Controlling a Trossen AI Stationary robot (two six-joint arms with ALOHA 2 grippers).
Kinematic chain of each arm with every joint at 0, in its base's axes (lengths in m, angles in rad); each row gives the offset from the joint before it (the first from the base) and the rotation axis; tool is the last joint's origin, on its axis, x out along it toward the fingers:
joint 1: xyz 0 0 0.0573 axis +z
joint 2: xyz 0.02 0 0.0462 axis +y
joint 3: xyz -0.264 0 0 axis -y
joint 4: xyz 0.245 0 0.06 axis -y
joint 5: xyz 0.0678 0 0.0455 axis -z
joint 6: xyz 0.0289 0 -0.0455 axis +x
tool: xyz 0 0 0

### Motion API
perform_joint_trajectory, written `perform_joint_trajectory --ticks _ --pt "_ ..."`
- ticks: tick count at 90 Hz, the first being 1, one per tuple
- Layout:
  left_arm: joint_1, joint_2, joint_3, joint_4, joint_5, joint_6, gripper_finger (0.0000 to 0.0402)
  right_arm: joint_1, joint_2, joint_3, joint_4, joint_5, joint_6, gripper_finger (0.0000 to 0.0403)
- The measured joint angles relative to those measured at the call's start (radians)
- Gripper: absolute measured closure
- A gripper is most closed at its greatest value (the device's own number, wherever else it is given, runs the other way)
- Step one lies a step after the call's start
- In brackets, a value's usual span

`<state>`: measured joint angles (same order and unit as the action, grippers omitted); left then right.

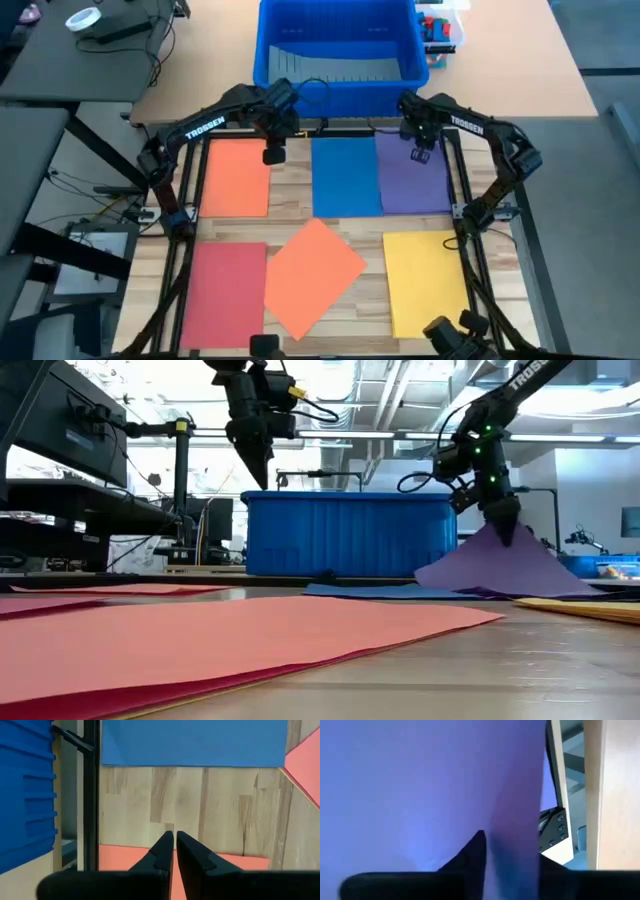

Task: Organize paper
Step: Stack the purple paper on top of the other purple papers

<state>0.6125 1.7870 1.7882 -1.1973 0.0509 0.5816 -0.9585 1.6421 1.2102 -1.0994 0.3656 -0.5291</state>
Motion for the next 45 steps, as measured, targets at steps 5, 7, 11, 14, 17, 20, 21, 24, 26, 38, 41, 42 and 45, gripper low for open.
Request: perform_joint_trajectory --ticks 5,7,11,14,17,20,21,24,26,38,41,42,45 --pt "0.000 0.000 0.000 0.000 0.000 -0.002 0.0396 0.000 0.000 0.000 -0.001 0.013 0.002 0.0312" --pt "0.000 0.000 0.000 0.000 0.000 -0.002 0.0396 0.000 0.000 0.000 -0.001 0.025 0.003 0.0303" --pt "0.000 0.000 0.000 0.000 0.000 -0.003 0.0396 0.003 -0.001 0.000 -0.001 0.054 0.015 0.0287" --pt "0.000 0.000 0.000 0.000 0.000 -0.002 0.0396 0.006 -0.002 0.001 -0.005 0.075 0.036 0.0275" --pt "0.000 0.000 0.000 0.000 0.000 -0.002 0.0396 0.011 -0.002 0.009 -0.020 0.091 0.054 0.0266" --pt "0.000 0.000 0.000 0.001 0.000 -0.002 0.0396 0.014 -0.002 0.022 -0.038 0.106 0.067 0.0256" --pt "0.000 0.000 0.000 0.001 0.000 -0.002 0.0396 0.015 -0.002 0.028 -0.046 0.110 0.071 0.0254" --pt "0.000 0.000 0.000 0.001 0.000 -0.002 0.0396 0.018 -0.003 0.046 -0.068 0.119 0.083 0.0246" --pt "0.000 0.000 0.000 0.001 0.000 -0.002 0.0396 0.019 -0.004 0.057 -0.080 0.123 0.094 0.0242" --pt "0.000 0.000 0.000 0.001 0.000 -0.002 0.0396 0.036 -0.004 0.156 -0.152 0.127 0.201 0.0229" --pt "-0.001 0.000 0.000 0.002 0.000 -0.003 0.0396 0.043 -0.004 0.186 -0.175 0.115 0.252 0.0228" --pt "-0.002 0.000 0.000 0.003 0.000 -0.003 0.0396 0.046 -0.004 0.196 -0.183 0.104 0.270 0.0228" --pt "-0.004 0.000 0.000 0.003 0.000 -0.007 0.0396 0.054 -0.006 0.222 -0.202 0.052 0.322 0.0228"
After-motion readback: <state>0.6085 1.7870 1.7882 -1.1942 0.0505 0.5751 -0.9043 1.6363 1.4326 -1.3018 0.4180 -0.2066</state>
